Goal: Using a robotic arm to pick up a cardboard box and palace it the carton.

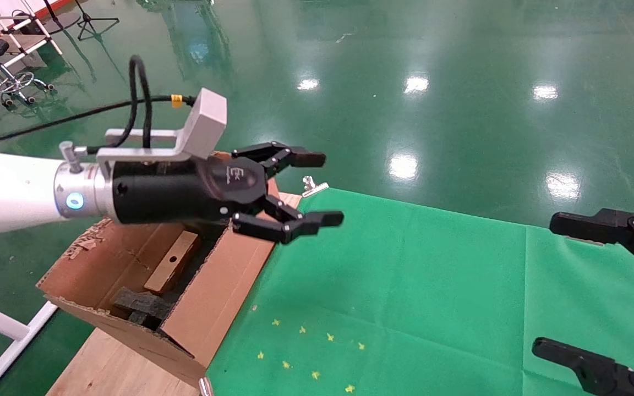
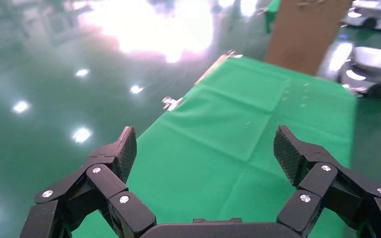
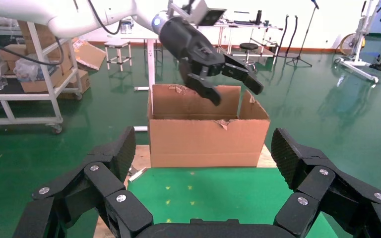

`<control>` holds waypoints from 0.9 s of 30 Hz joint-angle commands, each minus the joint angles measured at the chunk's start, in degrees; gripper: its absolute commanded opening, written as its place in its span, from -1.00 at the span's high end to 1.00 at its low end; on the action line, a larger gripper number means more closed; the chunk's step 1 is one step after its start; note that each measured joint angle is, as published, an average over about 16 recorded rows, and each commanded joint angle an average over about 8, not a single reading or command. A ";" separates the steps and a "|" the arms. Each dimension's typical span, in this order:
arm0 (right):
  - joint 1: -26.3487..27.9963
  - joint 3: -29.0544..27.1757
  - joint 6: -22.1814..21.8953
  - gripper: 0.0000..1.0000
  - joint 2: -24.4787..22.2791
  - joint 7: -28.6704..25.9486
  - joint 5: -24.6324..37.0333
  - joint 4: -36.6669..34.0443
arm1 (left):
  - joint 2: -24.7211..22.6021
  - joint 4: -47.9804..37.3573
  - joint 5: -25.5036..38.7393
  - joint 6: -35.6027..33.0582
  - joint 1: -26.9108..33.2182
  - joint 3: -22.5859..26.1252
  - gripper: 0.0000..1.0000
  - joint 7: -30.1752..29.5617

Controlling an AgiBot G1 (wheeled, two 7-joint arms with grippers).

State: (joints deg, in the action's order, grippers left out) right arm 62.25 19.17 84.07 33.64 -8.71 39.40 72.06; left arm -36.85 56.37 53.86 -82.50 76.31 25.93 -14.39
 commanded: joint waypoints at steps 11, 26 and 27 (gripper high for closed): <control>0.00 0.01 0.00 -1.00 0.00 0.00 0.00 0.00 | 1.38 12.98 -9.05 -2.41 -11.12 -7.47 -1.00 2.75; -0.02 0.01 -0.03 -1.00 -0.01 0.01 -0.02 -0.01 | 2.04 18.73 -13.24 -3.54 -16.12 -10.84 -1.00 3.91; -0.02 0.01 -0.03 -1.00 -0.01 0.01 -0.02 -0.01 | 2.02 18.59 -13.13 -3.51 -15.99 -10.76 -1.00 3.89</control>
State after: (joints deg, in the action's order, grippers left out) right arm 62.23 19.18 84.04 33.63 -8.70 39.38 72.04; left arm -34.84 75.03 40.71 -86.01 60.27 15.15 -10.51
